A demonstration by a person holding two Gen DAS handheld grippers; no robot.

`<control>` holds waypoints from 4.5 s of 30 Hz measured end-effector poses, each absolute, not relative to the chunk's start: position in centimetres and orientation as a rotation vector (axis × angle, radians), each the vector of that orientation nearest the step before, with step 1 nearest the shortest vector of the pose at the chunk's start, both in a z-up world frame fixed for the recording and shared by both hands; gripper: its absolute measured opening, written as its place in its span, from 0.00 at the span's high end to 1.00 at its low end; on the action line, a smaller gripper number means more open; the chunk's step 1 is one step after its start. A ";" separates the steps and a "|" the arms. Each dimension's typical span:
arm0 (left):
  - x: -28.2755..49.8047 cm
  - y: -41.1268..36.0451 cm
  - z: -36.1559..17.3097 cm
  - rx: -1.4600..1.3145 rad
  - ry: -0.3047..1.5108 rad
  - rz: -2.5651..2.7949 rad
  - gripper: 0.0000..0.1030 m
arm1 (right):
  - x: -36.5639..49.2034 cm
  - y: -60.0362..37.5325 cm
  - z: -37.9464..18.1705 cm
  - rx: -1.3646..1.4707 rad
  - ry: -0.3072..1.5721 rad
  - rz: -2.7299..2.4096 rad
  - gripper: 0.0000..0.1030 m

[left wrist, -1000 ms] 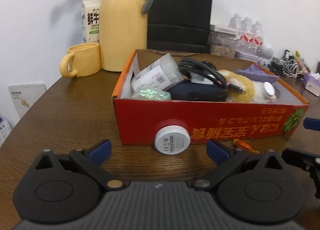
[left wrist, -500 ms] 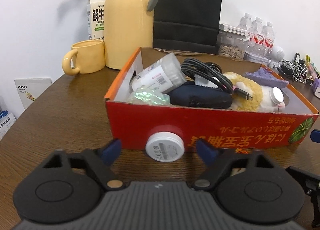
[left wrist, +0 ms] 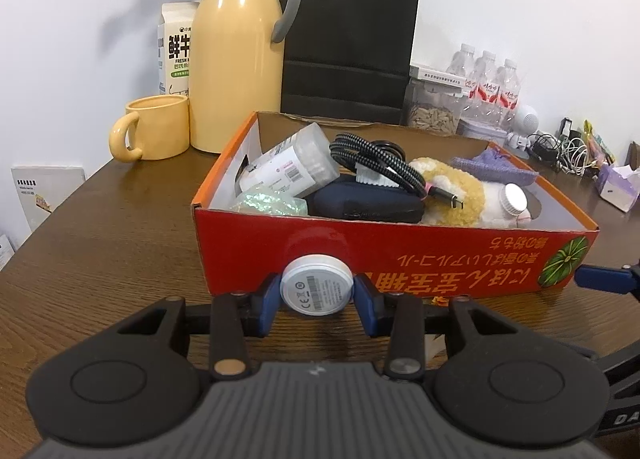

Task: Organize objects
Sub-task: 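Withdraw and grasp the white round lid with the left gripper, then grasp the clear rubber band on the table with the right gripper, then carry the white lid and rubber band into the box and open both grippers, then withdraw and grasp the small orange clip with the right gripper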

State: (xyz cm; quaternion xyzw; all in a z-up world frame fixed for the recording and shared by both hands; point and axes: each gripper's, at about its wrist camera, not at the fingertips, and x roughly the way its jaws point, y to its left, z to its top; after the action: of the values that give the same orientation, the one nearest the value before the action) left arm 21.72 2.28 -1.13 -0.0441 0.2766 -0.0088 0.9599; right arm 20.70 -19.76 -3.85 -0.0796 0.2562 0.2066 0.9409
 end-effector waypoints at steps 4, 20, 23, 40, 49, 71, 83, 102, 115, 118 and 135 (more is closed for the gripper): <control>21.3 2.3 -1.0 -0.091 0.549 -0.032 0.61 | 20.9 -19.5 -4.2 -0.175 0.537 0.413 0.00; 18.6 3.9 -0.8 -0.104 0.510 -0.036 0.61 | 19.6 -17.6 -4.1 -0.181 0.514 0.459 0.00; 18.1 4.3 -0.9 -0.103 0.500 -0.034 0.61 | 19.3 -17.0 -4.1 -0.173 0.508 0.483 0.01; 17.5 5.3 -0.7 -0.124 0.477 -0.042 0.61 | 20.5 -12.5 -4.5 -0.187 0.581 0.555 0.56; 17.4 5.1 -0.7 -0.120 0.480 -0.043 0.61 | 21.8 -12.4 -4.8 -0.155 0.615 0.514 0.85; 17.7 5.1 -1.0 -0.113 0.483 -0.034 0.61 | 18.3 -15.4 -2.3 -0.072 0.377 0.521 0.95; 19.6 2.6 2.7 -0.111 0.428 -0.094 0.61 | 20.1 -17.3 1.3 -0.059 0.270 0.483 0.95; 31.5 -1.9 5.5 -0.112 0.397 -0.014 0.61 | 31.7 -17.9 0.5 -0.059 0.324 0.364 0.95; 29.7 -1.8 5.9 -0.063 0.295 0.051 0.00 | 30.0 -19.1 0.8 -0.024 0.319 0.342 0.00; 29.5 -1.6 6.0 -0.078 0.289 0.053 0.00 | 29.7 -19.4 1.2 -0.012 0.314 0.340 0.00; 25.7 0.8 6.1 -0.134 0.285 -0.005 0.00 | 26.5 -19.9 1.3 -0.051 0.323 0.356 0.00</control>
State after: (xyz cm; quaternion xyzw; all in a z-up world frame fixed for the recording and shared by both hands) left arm 25.73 0.79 6.14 -0.0668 0.1417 -0.0025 0.9876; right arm 26.47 -19.92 1.30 -0.0254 0.1598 0.1762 0.9710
